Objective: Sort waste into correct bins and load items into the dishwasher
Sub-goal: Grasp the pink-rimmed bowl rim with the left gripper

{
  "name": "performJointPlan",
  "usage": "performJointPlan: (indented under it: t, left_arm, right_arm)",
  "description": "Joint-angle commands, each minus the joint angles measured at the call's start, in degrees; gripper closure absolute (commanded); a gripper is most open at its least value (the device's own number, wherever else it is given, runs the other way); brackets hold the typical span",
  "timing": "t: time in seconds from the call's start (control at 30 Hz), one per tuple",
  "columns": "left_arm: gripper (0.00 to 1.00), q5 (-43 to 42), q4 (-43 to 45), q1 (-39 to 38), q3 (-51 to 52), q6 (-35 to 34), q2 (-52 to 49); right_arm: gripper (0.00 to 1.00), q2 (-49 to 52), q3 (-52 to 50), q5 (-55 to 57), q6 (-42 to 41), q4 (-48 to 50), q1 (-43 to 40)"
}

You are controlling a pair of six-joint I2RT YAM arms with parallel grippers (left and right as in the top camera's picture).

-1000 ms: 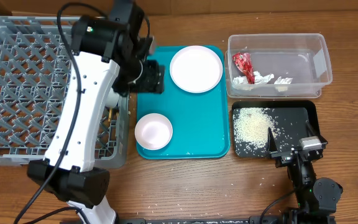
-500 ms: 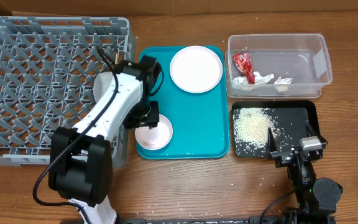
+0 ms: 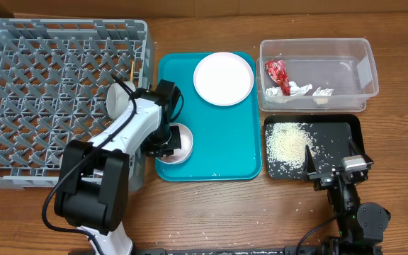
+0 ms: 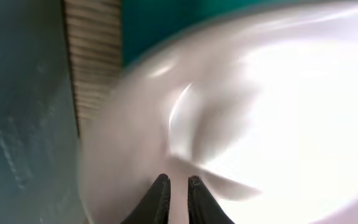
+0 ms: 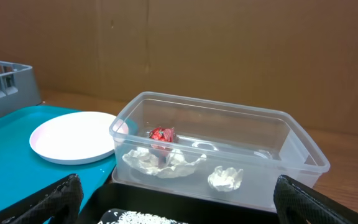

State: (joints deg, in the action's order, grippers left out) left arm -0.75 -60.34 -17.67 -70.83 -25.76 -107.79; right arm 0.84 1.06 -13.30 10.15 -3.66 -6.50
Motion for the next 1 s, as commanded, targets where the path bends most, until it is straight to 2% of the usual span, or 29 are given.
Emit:
performJointPlan:
  t: [0.0,0.2,0.23,0.3,0.37,0.43,0.5,0.53,0.57,0.6,0.77,0.97]
  left_arm:
    - [0.80,-5.4,0.2,-2.3,-5.4,4.9,0.2]
    - [0.54,-10.0,6.6,-7.5,-8.9,9.0,0.2]
    - [0.52,-10.1,7.4,-8.4,-8.9,9.1,0.1]
    - [0.53,-9.7,7.5,-9.8,-8.9,9.1,0.1]
    - [0.66,-7.7,4.0,-10.1,-10.0,8.0,0.2]
    - [0.69,-2.5,-2.5,-9.1,-12.3,3.1,0.5]
    - [0.62,1.6,-8.2,-7.0,-15.0,0.6,2.2]
    - [0.54,2.3,-9.6,-5.7,-16.1,0.7,3.7]
    - [0.39,2.6,-10.5,-3.8,-17.2,1.2,6.0]
    - [0.30,2.2,-11.1,-1.6,-17.3,2.7,8.4]
    - [0.33,3.5,-11.6,1.0,-13.4,5.7,8.5]
    - [0.44,0.6,-1.9,2.3,-2.1,6.4,7.8]
  right_arm:
    - [0.00,-0.7,-0.6,0.0,-0.3,0.4,-0.3]
    - [0.00,-0.7,-0.6,0.0,-0.3,0.4,-0.3]
    - [0.00,-0.7,-0.6,0.0,-0.3,0.4,-0.3]
    - [0.00,-0.7,-0.6,0.0,-0.3,0.4,-0.3]
    - [0.00,-0.7,-0.6,0.0,-0.3,0.4,-0.3]
    - [0.00,-0.7,-0.6,0.0,-0.3,0.4,-0.3]
    - [0.00,-0.7,-0.6,0.0,-0.3,0.4,-0.3]
    - [0.00,-0.7,-0.6,0.0,-0.3,0.4,-0.3]
    - [0.01,-0.7,-0.6,0.0,-0.3,0.4,-0.3]
    - [0.00,-0.7,-0.6,0.0,-0.3,0.4,-0.3]
    - [0.00,-0.7,-0.6,0.0,-0.3,0.4,-0.3]
    - [0.00,-0.7,-0.6,0.0,-0.3,0.4,-0.3]
